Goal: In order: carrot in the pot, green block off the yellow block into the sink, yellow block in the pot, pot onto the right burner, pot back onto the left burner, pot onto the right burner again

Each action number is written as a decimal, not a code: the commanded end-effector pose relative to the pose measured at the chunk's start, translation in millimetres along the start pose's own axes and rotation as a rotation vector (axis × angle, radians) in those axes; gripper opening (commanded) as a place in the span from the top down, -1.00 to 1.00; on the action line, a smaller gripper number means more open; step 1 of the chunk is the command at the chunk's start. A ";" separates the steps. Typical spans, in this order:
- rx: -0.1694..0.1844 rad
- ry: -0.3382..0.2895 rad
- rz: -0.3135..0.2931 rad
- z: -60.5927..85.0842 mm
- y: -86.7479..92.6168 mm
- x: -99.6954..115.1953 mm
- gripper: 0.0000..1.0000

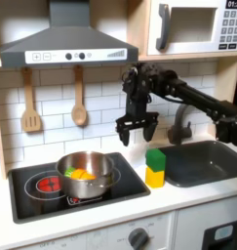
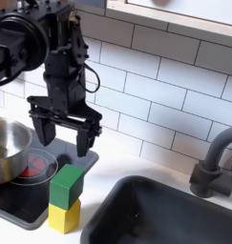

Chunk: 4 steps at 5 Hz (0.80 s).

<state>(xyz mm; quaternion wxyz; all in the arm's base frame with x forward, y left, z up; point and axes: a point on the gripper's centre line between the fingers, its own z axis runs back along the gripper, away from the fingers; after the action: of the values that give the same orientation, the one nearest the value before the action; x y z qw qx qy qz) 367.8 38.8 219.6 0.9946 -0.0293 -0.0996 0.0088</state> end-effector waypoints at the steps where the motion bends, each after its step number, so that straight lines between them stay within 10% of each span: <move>1: 0.022 0.023 0.074 -6.0 14.3 15.3 -1.00; 4: 0.054 0.067 0.105 -16.9 6.0 -13.6 -1.00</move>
<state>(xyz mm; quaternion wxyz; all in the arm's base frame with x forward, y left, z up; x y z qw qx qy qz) 354.3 47.0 209.5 0.9948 -0.0069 -0.0735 0.0697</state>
